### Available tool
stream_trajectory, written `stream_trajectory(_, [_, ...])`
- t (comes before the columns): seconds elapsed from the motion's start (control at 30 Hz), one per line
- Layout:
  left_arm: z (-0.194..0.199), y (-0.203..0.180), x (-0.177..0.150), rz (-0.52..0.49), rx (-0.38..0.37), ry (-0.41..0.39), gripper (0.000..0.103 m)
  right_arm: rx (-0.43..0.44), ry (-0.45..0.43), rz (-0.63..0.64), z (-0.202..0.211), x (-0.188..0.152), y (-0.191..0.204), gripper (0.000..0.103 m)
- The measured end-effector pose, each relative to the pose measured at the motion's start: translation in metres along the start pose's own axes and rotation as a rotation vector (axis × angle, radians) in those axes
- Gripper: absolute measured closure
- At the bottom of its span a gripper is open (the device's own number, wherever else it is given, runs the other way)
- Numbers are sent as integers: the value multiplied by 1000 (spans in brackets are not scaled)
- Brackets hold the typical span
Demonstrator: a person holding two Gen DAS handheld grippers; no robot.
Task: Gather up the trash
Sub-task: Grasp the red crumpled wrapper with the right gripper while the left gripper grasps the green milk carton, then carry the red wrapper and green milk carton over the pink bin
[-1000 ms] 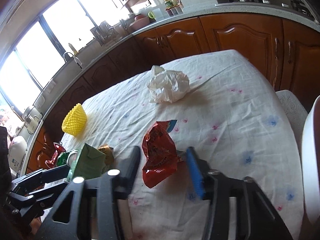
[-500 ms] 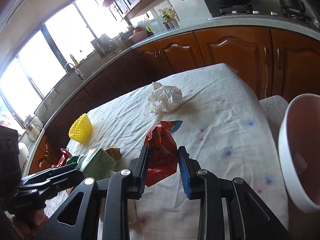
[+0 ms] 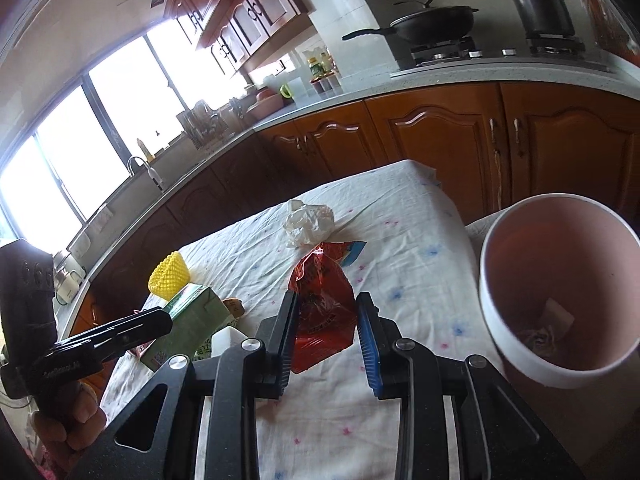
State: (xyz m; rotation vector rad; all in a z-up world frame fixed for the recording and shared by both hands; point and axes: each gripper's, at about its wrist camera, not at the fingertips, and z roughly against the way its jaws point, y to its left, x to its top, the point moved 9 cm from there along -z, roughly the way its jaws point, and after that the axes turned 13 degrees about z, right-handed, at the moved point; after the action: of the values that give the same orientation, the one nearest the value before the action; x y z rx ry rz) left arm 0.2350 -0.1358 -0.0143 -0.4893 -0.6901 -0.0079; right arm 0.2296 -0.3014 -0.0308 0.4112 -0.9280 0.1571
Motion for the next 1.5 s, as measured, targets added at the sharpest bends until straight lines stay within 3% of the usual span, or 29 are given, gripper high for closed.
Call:
stream_trajectory(1.0, [-45, -123, -11, -154, -137, 66, 61, -201, -89, -125, 97, -19, -105, 74])
stream_trajectory(1.5, [-109, -200, -9, -243, -184, 150, 61, -283, -87, -162, 103, -9, -161, 74])
